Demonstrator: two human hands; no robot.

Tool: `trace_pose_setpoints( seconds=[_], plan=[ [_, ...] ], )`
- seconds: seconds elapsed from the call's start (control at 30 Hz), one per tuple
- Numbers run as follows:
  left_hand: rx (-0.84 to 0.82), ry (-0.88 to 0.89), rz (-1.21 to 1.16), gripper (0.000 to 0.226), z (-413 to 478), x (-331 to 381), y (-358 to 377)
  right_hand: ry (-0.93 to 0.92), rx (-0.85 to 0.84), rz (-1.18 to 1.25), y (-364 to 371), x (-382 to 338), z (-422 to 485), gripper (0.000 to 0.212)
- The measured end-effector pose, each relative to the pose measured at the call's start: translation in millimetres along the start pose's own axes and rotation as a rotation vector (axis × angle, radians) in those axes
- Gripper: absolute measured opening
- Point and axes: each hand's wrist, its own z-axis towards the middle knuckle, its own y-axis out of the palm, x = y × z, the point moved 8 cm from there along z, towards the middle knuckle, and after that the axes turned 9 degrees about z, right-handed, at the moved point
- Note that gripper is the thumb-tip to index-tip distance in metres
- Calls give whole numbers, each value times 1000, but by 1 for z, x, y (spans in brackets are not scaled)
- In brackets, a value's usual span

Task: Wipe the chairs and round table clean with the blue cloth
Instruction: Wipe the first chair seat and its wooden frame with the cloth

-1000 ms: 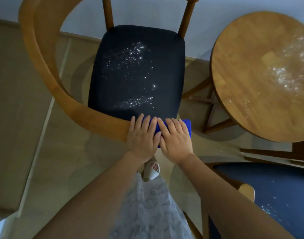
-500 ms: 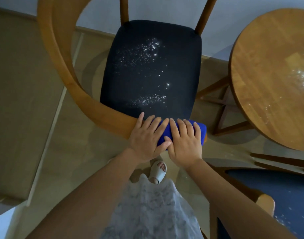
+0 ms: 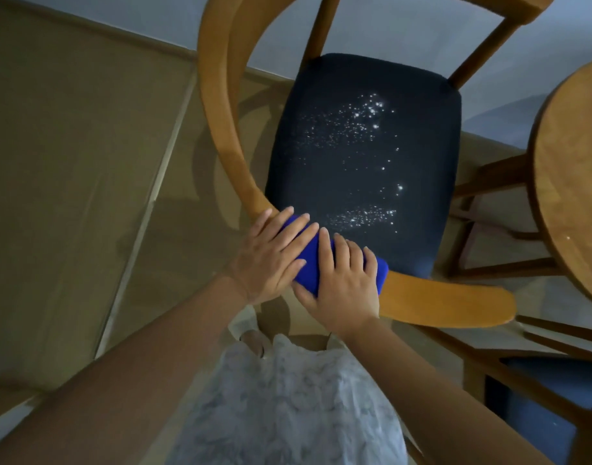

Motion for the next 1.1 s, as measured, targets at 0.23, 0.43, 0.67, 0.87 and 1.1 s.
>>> trace_pose_setpoints(
  seconds=[0.23, 0.43, 0.67, 0.87, 1.1],
  plan=[
    [57, -148, -53, 51, -13, -93, -3, 125, 12, -21, 14, -81, 75, 61],
    [12, -393, -319, 62, -38, -149, 1, 199, 55, 263, 13, -129, 165, 75],
    [133, -751, -1081, 68, -19, -170, 15, 74, 332, 153, -13, -152, 206, 81],
    [237, -956, -1288, 57, -10, -173, 28, -155, 231, 129, -19, -161, 226, 64],
    [379, -961, -1177, 46, 23, -192, -5, -273, 187, 243, -46, -158, 274, 53]
  ],
)
